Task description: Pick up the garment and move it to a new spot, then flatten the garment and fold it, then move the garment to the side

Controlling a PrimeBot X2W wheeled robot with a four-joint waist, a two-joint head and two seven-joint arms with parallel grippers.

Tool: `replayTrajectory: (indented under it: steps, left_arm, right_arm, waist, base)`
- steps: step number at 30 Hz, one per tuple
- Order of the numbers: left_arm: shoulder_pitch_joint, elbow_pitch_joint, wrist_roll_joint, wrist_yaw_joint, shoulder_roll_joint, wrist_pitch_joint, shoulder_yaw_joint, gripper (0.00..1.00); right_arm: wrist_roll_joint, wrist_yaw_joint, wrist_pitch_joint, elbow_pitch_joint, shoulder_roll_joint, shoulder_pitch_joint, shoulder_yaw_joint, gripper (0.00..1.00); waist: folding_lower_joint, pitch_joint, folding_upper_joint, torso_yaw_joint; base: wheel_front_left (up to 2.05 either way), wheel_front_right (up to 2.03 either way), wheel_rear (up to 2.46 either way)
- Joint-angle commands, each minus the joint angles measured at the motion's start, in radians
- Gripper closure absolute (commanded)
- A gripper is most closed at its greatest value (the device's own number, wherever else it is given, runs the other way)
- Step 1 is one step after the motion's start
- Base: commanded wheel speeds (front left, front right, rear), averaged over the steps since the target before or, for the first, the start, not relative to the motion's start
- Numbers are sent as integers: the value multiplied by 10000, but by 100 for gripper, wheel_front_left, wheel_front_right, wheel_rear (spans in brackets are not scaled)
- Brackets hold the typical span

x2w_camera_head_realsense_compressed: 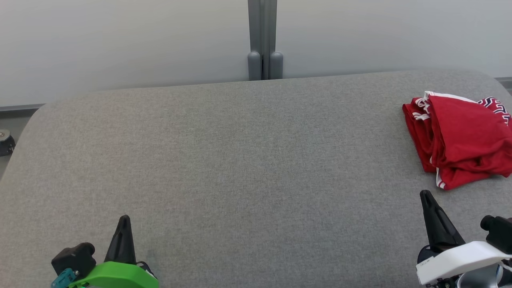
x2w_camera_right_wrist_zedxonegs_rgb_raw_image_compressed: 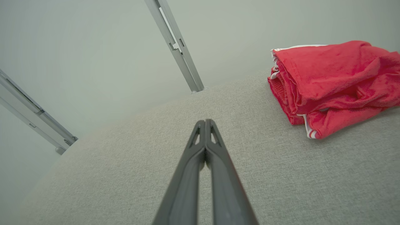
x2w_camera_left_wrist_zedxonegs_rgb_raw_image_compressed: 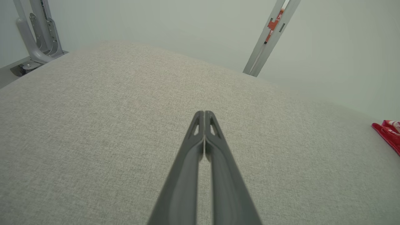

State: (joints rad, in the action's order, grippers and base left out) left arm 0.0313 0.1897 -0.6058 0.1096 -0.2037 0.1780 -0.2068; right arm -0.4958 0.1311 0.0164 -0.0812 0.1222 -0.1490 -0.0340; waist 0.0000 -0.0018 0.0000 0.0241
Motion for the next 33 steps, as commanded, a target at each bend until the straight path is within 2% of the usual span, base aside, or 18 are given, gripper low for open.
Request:
replayTrajectory:
  steps: [1, 33]
  left_arm:
    - [-322, -105, -395, -106, -17, -79, 176, 100]
    - [-806, 154, -4396, -1052, 541, -1164, 1339, 100]
  right_arm:
    - [-451, -1, -33, -10, 51, 323, -16, 100]
    - [-4984, -1, -371, 1296, -92, 1265, -114, 100]
  waist:
    - [0, 1, 0, -3]
    - [0, 15, 0, -73]
  base:
    - [0, 0, 0]
    - [0, 0, 0]
